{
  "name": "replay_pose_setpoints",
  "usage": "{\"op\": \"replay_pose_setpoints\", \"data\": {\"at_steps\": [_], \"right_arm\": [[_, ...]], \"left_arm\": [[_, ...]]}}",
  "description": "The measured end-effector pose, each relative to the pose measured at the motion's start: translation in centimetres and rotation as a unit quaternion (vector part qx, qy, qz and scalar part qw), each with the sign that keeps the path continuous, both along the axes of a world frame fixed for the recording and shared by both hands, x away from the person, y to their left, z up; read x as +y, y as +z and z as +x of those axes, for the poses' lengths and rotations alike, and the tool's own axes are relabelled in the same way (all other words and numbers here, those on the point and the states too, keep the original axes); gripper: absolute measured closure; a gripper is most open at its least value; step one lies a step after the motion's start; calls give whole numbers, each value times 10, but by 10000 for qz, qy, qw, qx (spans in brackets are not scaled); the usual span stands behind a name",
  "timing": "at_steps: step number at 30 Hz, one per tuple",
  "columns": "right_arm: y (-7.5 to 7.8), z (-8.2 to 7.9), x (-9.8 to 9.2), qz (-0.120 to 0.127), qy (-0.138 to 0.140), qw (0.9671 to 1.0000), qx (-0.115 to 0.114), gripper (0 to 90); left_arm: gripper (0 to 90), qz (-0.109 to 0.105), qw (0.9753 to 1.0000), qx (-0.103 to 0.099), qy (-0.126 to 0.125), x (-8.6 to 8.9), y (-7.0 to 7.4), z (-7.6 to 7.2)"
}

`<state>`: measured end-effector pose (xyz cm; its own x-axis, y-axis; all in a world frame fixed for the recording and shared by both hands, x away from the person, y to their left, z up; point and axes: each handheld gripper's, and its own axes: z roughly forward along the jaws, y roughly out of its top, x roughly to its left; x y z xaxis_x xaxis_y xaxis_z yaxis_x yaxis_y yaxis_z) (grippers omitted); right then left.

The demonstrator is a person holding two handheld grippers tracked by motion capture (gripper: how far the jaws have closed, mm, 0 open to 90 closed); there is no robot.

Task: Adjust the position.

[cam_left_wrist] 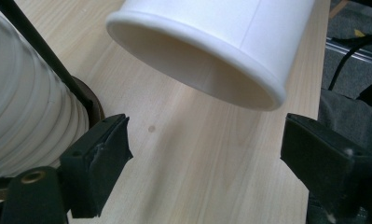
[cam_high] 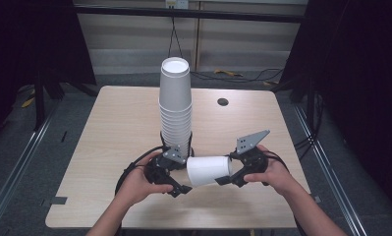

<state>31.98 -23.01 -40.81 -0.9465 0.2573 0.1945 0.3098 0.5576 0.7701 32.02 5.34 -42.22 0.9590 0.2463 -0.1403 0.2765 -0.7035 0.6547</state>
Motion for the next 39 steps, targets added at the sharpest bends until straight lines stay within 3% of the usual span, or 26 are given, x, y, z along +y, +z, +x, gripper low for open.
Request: {"op": "replay_pose_setpoints", "data": {"at_steps": [15, 27, 39], "right_arm": [[-2, 2, 6, 171, 74, 9998, 72, 249], [0, -1, 8, 241, 171, 9995, 103, 249], [0, -1, 10, 275, 315, 9990, 137, 249]], "left_arm": [[152, -261, 9996, 71, 124, 3, -4, 0], [147, -278, 9995, 116, 27, -1, -3, -1], [79, -277, 9996, -9, -50, -4, -1, -1]]}}
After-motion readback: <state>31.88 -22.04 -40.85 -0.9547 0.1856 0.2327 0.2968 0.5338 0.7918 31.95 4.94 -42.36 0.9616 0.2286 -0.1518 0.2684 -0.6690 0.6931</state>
